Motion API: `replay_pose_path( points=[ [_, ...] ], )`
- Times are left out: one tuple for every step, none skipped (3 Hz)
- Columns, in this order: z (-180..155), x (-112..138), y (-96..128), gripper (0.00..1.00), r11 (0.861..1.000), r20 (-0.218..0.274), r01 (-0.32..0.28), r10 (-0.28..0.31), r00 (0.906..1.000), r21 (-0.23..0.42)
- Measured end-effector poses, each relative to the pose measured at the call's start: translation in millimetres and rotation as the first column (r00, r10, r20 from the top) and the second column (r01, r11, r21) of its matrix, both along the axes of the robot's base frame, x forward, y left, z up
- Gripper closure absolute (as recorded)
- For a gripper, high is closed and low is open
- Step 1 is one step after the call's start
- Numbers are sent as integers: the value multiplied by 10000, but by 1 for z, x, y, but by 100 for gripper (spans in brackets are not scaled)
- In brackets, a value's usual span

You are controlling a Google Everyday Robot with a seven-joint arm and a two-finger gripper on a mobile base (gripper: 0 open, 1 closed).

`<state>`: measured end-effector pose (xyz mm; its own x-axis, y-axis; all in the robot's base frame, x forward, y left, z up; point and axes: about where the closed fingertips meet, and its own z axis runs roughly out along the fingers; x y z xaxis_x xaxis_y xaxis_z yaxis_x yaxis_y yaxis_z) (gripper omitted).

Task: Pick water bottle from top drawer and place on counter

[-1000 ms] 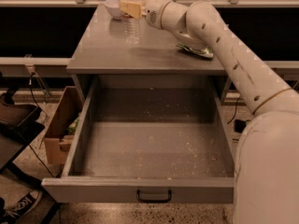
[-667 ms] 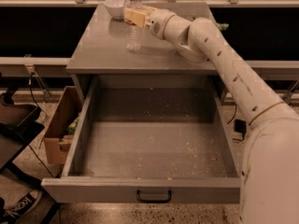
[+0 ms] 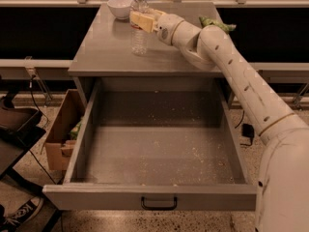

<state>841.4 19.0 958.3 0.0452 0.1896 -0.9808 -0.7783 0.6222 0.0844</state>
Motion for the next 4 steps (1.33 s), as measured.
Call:
replay_pose_path(
  points=[
    [0,0,0,57,10000,0,-1,1,10000,0],
    [0,0,0,28,10000,0,-1,1,10000,0],
    [0,0,0,4,10000,0,-2,2,10000,0],
    [0,0,0,0,10000,0,-3,3,10000,0]
  ],
)
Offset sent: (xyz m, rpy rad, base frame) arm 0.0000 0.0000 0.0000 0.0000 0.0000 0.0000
